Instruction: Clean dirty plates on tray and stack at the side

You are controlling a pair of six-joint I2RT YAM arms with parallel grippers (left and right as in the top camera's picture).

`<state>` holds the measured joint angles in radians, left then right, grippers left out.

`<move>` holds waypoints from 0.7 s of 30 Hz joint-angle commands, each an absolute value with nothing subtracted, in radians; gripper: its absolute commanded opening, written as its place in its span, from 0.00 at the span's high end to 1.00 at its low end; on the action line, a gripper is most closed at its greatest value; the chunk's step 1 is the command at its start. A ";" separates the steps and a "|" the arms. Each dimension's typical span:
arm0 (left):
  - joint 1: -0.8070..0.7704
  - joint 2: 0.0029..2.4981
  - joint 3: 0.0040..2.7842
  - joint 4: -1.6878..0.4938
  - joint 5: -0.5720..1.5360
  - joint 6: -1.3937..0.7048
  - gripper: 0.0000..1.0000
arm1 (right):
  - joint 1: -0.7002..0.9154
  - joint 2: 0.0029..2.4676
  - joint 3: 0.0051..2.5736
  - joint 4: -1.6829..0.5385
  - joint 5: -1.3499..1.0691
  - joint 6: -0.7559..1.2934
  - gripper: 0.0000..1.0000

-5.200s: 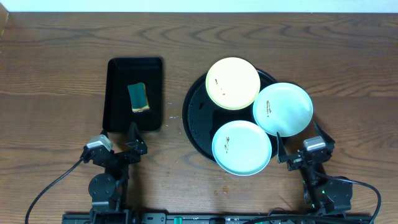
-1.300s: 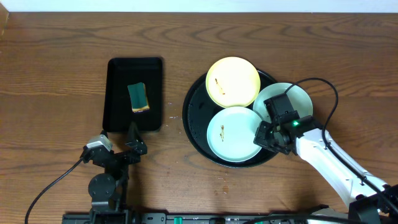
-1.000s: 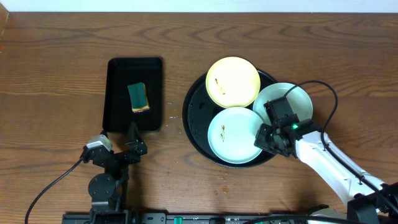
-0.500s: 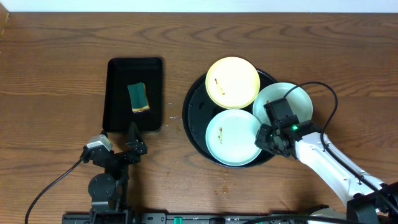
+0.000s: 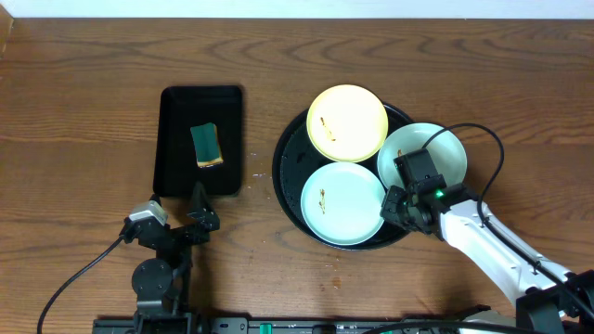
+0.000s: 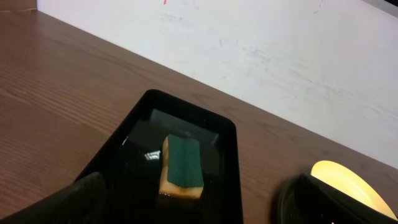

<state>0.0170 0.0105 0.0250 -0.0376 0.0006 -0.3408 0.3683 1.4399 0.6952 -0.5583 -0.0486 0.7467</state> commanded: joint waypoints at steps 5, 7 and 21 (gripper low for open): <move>0.021 0.004 0.004 -0.073 -0.012 -0.342 0.04 | 0.377 1.447 0.680 -0.508 -0.108 0.743 0.80; 0.021 0.004 0.004 -0.073 -0.012 -0.342 0.04 | 0.377 1.446 0.680 -0.510 -0.112 0.742 0.80; 0.021 0.004 0.004 -0.073 -0.012 -0.342 0.04 | 0.368 1.427 0.698 -0.515 -0.193 0.623 0.72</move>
